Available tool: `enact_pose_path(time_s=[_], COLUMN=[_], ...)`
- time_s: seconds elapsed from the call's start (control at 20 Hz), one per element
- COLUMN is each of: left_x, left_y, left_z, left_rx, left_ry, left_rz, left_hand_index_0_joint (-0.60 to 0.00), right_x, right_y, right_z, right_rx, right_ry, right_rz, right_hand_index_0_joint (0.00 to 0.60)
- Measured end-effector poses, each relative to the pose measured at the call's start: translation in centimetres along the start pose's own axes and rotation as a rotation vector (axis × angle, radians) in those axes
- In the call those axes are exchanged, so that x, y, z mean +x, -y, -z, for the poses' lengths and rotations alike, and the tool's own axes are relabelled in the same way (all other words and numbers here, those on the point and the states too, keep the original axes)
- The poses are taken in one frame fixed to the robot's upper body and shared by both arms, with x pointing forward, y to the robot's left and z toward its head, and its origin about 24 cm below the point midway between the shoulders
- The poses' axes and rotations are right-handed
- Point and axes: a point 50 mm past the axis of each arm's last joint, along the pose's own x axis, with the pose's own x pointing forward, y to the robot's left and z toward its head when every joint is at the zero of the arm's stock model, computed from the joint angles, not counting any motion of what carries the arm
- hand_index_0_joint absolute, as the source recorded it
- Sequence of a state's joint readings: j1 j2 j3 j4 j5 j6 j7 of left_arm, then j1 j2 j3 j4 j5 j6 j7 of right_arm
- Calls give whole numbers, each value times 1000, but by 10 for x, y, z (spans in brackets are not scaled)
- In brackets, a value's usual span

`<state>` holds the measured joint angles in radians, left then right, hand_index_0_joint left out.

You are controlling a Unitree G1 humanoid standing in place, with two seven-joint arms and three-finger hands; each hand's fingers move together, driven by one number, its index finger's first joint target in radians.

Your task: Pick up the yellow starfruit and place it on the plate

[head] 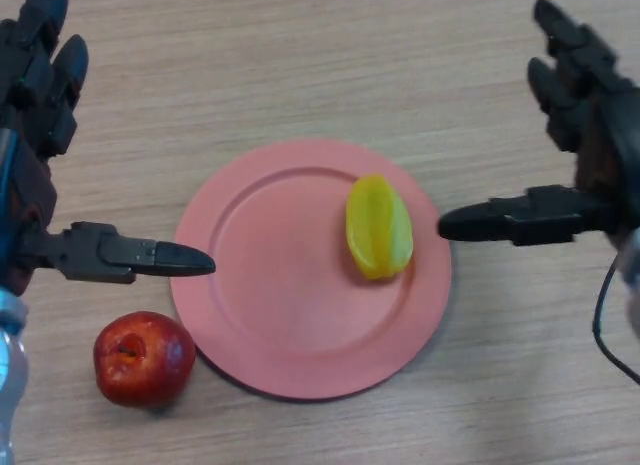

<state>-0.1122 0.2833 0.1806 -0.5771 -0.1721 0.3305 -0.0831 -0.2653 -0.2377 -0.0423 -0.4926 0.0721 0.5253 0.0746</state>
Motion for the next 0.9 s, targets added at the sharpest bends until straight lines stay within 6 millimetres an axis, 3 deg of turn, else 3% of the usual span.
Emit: enact_pose_path(time_s=[0.2, 0.9], left_x=[0, 3], left_y=[1, 3], left_z=[0, 11], left_rx=[1, 27], left_ry=[-3, -48], left_rz=[2, 1], left_hand_index_0_joint=[0, 0], right_x=[-12, -16], right_y=[1, -2], right_z=[-3, -7], right_rx=[-13, 6], right_ry=[30, 98], right_rz=[-9, -9], right_hand_index_0_joint=[0, 0])
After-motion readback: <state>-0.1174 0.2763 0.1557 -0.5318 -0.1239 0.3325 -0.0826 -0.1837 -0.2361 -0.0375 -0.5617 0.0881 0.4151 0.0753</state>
